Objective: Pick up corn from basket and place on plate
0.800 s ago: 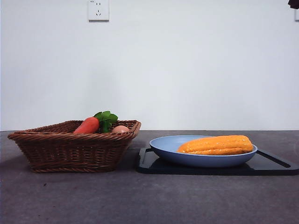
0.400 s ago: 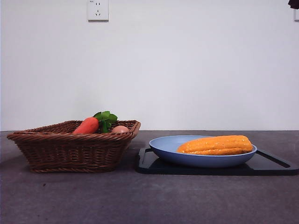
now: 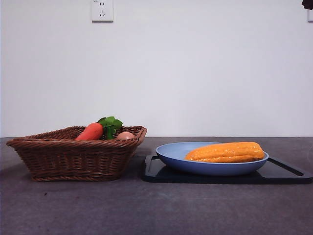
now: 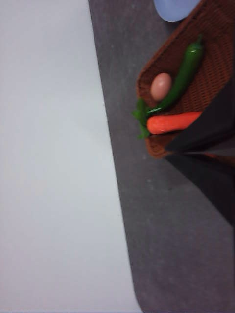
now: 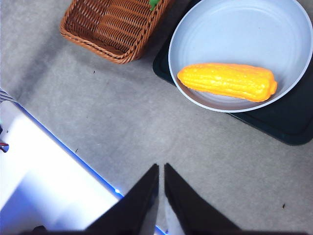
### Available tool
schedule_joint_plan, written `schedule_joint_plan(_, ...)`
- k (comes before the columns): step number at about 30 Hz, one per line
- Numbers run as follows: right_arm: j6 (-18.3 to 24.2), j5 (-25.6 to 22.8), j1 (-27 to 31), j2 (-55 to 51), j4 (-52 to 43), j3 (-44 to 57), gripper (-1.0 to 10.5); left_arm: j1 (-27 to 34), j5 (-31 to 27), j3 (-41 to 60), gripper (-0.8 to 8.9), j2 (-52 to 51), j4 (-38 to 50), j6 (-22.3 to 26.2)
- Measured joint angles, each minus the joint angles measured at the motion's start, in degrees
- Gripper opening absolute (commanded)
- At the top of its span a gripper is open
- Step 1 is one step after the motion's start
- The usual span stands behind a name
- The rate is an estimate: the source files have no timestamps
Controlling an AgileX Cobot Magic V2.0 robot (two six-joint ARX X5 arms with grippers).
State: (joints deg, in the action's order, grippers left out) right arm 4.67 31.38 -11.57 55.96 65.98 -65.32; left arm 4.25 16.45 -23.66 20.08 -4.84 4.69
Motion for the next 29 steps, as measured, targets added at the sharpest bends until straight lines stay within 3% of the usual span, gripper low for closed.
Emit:
schedule_joint_plan(13, 0.0, 0.0, 0.0, 0.0, 0.0, 0.0, 0.0, 1.27, -0.04, 18.14, 0.08, -15.21, -1.36, -3.17)
schedule_joint_plan(29, 0.0, 0.0, 0.0, 0.0, 0.0, 0.0, 0.0, 1.27, -0.17, 21.03, 0.08, -19.82, -7.37, -4.04)
